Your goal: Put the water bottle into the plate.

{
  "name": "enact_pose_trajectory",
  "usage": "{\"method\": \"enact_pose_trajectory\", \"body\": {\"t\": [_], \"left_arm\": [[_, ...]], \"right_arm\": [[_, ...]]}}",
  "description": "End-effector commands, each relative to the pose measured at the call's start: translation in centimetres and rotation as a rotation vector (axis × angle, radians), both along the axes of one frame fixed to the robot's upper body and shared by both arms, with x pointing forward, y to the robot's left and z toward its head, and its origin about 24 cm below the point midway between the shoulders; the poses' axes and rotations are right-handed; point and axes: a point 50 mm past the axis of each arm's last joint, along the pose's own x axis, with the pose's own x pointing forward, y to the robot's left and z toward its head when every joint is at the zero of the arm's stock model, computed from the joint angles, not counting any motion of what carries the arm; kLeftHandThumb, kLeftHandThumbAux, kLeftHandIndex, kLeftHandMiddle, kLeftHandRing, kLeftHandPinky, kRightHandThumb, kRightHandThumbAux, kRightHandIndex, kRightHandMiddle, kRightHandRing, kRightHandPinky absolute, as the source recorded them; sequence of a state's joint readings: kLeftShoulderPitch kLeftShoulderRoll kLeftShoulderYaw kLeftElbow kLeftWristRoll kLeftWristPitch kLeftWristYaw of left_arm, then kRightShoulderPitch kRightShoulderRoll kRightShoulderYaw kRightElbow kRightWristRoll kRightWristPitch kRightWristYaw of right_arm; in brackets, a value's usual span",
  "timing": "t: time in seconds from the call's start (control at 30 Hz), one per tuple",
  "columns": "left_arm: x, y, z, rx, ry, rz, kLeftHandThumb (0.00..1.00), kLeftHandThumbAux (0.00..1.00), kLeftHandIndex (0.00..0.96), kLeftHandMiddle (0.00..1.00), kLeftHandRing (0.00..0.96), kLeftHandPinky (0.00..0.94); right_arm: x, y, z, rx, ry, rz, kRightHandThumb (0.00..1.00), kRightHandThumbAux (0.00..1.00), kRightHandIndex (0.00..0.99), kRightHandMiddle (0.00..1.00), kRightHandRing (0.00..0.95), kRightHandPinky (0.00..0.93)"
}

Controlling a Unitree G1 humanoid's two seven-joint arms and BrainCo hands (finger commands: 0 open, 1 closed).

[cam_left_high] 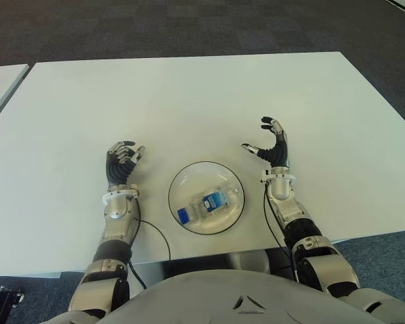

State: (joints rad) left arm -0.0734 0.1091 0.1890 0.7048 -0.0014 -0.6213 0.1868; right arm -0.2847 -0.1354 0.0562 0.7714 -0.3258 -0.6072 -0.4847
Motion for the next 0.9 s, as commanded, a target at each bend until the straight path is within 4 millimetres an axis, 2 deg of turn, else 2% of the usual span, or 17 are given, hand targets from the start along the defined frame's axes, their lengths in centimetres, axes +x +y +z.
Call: {"method": "enact_pose_trajectory", "body": {"t": [0.03, 0.23, 0.27, 0.3, 0.33, 0.4, 0.57, 0.9], "left_arm": [[-0.1, 0.2, -0.3, -0.031, 0.023, 0.013, 0.708, 0.716, 0.435, 0.680, 0.663, 0.653], [-0.1, 0.2, -0.3, -0.057, 0.020, 0.031, 0.707, 0.715, 0.436, 0.674, 0.657, 0.636], [-0.1, 0.2, -0.3, -0.059, 0.020, 0.034, 0.707, 0.714, 0.436, 0.672, 0.655, 0.633], [-0.1, 0.2, -0.3, -0.060, 0.020, 0.036, 0.707, 0.714, 0.436, 0.671, 0.653, 0.634], [-0.1, 0.2, -0.3, -0.060, 0.021, 0.037, 0.707, 0.714, 0.436, 0.670, 0.652, 0.634], [-0.1, 0.2, -0.3, -0.061, 0.021, 0.037, 0.707, 0.714, 0.436, 0.669, 0.651, 0.633], [-0.1, 0.1, -0.2, -0.061, 0.020, 0.037, 0.706, 0.714, 0.436, 0.668, 0.651, 0.638], [-0.1, 0.0, -0.1, -0.027, 0.009, 0.020, 0.707, 0.714, 0.435, 0.680, 0.664, 0.659]], "right_arm": [[0.4, 0.4, -0.3, 0.129, 0.009, -0.024, 0.003, 0.983, 0.316, 0.357, 0.360, 0.412], [0.7, 0.4, -0.9, 0.232, 0.043, -0.044, 0.010, 0.996, 0.411, 0.429, 0.441, 0.486], [0.7, 0.4, -1.1, 0.253, 0.048, -0.053, 0.254, 0.903, 0.416, 0.447, 0.463, 0.509], [0.7, 0.4, -1.1, 0.266, 0.051, -0.059, 0.413, 0.843, 0.421, 0.464, 0.482, 0.527], [0.7, 0.4, -1.2, 0.278, 0.053, -0.065, 0.514, 0.804, 0.424, 0.477, 0.497, 0.540], [0.7, 0.4, -1.3, 0.288, 0.053, -0.068, 0.603, 0.770, 0.426, 0.491, 0.512, 0.552], [0.6, 0.5, -1.4, 0.354, 0.043, -0.098, 0.684, 0.738, 0.431, 0.529, 0.551, 0.591], [0.4, 0.5, -1.8, 0.432, 0.042, -0.138, 0.706, 0.729, 0.435, 0.595, 0.615, 0.643]]}}
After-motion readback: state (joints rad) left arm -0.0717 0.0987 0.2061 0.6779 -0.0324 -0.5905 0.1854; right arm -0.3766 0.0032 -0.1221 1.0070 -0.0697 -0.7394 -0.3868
